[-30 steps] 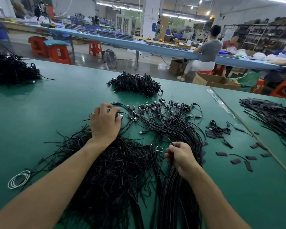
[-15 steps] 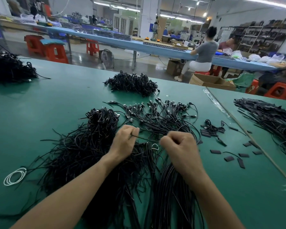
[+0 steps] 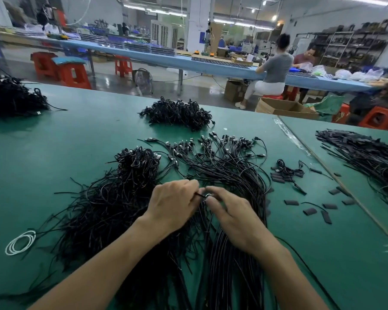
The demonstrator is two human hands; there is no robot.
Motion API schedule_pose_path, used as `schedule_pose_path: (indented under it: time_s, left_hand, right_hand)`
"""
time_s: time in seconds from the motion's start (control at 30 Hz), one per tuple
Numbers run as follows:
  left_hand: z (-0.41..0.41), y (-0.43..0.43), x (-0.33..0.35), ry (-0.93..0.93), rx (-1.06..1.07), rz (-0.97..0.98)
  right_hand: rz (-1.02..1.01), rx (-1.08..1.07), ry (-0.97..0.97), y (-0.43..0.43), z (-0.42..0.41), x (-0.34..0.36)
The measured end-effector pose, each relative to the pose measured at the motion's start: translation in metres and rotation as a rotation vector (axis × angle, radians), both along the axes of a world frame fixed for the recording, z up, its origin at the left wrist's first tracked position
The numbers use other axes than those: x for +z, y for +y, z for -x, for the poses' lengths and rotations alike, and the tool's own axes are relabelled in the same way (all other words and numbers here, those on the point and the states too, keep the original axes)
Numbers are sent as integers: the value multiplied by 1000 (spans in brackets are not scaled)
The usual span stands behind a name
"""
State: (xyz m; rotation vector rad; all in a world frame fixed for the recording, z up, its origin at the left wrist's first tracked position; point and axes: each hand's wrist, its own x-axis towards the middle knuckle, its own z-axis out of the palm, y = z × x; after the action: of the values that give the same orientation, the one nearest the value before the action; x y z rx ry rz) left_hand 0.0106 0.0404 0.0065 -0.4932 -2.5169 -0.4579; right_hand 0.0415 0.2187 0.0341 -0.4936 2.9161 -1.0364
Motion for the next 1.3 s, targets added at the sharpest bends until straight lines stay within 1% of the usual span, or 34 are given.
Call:
schedule_pose_path:
  time_s: [0.07,0.17,0.23,0.27,0.33,0.4,0.47,0.53,0.6,0.67,0.73,0.8,0.87,0.9,0.93,1.0,1.07,1.1,1.13,1.2,1.23,1.3]
  left_hand:
    - [-5,4,1,-30,-14,-27]
    - [-12,3,5,-81,-13,-75]
    - [-12,-2,6,-211,-7,-136]
    - [-12,-4,7,-323,-34,-204]
    - [-13,-7,10,-597,-211,-412]
    - [-20,-3,17,-826,-422,-552]
    - [-29,3,23,-1014,-592,-709]
    - [-35,7,30,-1130,-736,-906]
    - [-39,10,35,-1166,-824,-1130]
    - [-39,14,38,-1116,-808,-1370]
    - [-36,19,34,-986,-701,-1554]
    - [-32,22,26,-851,-615,-1638]
    - [-28,23,16,-739,-539,-1608]
    - [-27,23,12,-676,-484,-1535]
    - [-26,22,8,-599,-415,-1413]
    - [-26,19,3,-473,-303,-1093]
    - [-29,17,0,-473,-318,-801]
    - [-30,18,0,-519,-346,-740]
    - [-32,18,1,-592,-369,-754]
    - [-35,17,6,-776,-415,-902]
    - [-37,16,10,-873,-453,-969]
    - [-41,13,17,-1057,-531,-1028]
  right_hand:
    - [81,2,24,-6,-2,2]
    - [199,-96,153,2,1,3]
    - [292,-165,188,11,2,3]
    - [353,-197,200,15,4,3]
    - [443,-254,208,20,6,3]
    - [469,-281,219,21,8,1]
    - [487,-263,194,20,10,0]
    - [437,-178,104,17,10,0]
    - [339,-35,-39,12,5,-1]
    - [276,89,-154,5,-3,0]
    - [227,144,-163,0,-10,1]
    - [131,155,-120,-1,-13,4]
    - [33,172,-108,0,-16,7]
    - [12,185,-112,0,-17,8]
    - [8,192,-113,1,-19,10]
    - [62,180,-91,2,-19,14]
    - [134,139,-9,3,-17,18]
    - [149,115,41,4,-15,20]
    - [162,94,81,5,-13,22]
    - [230,62,117,7,-9,21]
    - [283,46,118,9,-7,21]
    - [416,3,103,10,-4,18]
